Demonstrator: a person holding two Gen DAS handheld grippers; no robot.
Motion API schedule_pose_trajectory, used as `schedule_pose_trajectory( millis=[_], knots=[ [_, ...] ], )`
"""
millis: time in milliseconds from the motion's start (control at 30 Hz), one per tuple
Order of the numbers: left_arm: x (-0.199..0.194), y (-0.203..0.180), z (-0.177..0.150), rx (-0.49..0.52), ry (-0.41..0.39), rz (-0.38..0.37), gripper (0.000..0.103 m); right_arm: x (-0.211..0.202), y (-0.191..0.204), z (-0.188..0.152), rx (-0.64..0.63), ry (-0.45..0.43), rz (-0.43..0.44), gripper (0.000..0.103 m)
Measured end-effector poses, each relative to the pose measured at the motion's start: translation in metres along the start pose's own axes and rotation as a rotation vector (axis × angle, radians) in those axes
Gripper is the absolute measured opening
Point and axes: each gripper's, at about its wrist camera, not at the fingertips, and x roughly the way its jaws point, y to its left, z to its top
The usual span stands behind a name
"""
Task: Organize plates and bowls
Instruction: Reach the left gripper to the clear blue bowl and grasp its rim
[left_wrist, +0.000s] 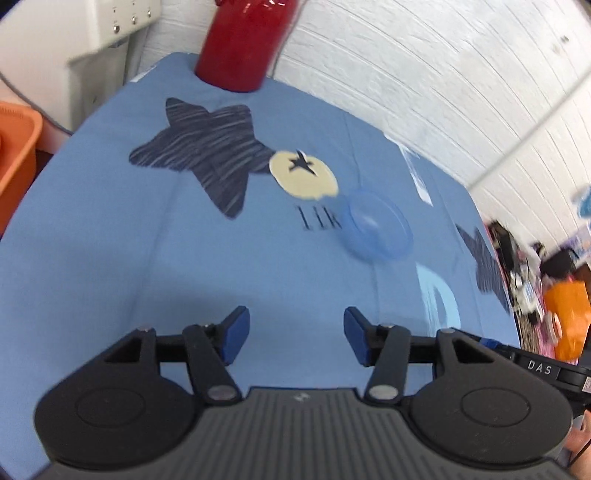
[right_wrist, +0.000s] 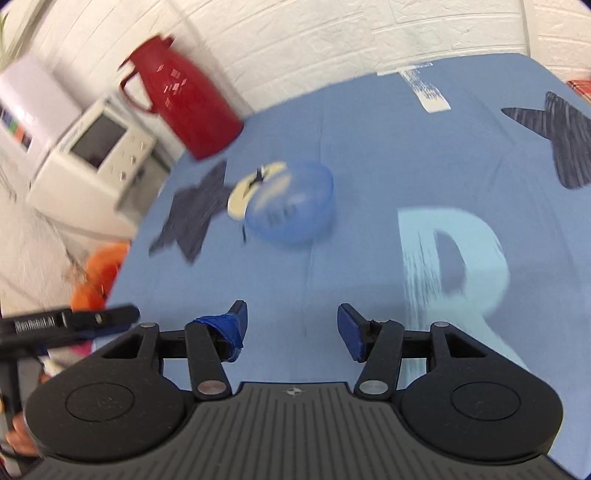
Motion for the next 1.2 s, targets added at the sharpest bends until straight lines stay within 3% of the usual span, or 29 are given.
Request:
schedule_pose_trajectory(
  millis=[100, 267, 600, 767, 933, 1033, 1200],
  knots=[
    [0.031, -0.004, 0.028, -0.038, 0.016, -0.022, 0.054, 0.024, -0.010, 0.032, 0.030, -0.031, 0.010, 0.040],
    [0.081, -0.018, 0.058, -0.083, 0.044, -0.088, 0.054, 0.052, -0.018, 0.058, -0.051, -0.086, 0.049, 0.041],
    [0.141, -0.050, 0.078, 0.066, 0.087, -0.009, 0.054, 0.106, -0.009, 0.073, -0.222, 0.076, -0.054, 0.041],
    [0.157, -0.058, 0.077, 0.113, 0.093, 0.049, 0.052, 0.109, -0.010, 0.065, -0.309, 0.010, -0.079, 0.044],
    [0.161, -0.059, 0.078, 0.115, 0.093, 0.058, 0.037, 0.112, -0.005, 0.072, -0.310, 0.047, -0.124, 0.042],
    [0.165, -0.061, 0.077, 0.122, 0.119, 0.048, 0.001, 0.111, -0.008, 0.069, -0.243, 0.049, -0.040, 0.016],
    [0.141, -0.065, 0.064, 0.121, 0.118, -0.012, 0.000, 0.087, 0.004, 0.050, -0.245, 0.029, -0.035, 0.013]
  ],
)
